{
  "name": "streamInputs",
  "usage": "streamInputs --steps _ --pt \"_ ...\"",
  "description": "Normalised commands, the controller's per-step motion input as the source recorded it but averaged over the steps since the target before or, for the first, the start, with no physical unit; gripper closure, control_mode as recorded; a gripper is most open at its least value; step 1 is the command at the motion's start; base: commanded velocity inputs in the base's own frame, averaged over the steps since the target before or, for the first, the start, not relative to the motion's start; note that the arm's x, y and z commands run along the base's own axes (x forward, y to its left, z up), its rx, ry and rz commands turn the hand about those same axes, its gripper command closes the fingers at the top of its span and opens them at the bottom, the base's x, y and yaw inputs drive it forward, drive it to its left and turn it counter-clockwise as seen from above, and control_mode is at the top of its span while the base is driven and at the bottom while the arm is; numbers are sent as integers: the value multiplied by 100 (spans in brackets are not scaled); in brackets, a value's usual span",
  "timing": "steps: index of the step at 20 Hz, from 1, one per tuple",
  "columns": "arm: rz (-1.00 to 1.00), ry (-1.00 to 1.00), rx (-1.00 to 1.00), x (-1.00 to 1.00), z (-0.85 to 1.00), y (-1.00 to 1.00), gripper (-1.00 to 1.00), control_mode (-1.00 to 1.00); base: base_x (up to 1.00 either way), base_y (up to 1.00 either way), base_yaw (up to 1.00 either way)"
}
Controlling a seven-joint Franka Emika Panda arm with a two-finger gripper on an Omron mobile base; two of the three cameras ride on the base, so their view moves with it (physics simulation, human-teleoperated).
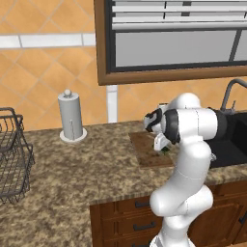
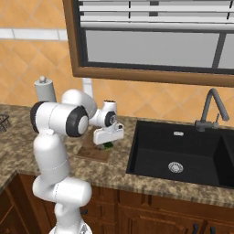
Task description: Pick up the sponge from the counter and clean the cutting board by briefly scrubbing or pressing down on the cutting board. Once finished, release the sponge.
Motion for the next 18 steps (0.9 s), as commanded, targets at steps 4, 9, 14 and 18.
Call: streamInputs --steps 4,9,14,18 --pt "-3 0 2 0 67 39 100 -100 0 0 0" --pt "-2 0 0 0 -9 55 100 -100 0 0 0" --pt "0 0 -1 0 -68 24 100 -100 0 0 0" --pt "0 0 0 1 -11 24 100 -100 0 0 0"
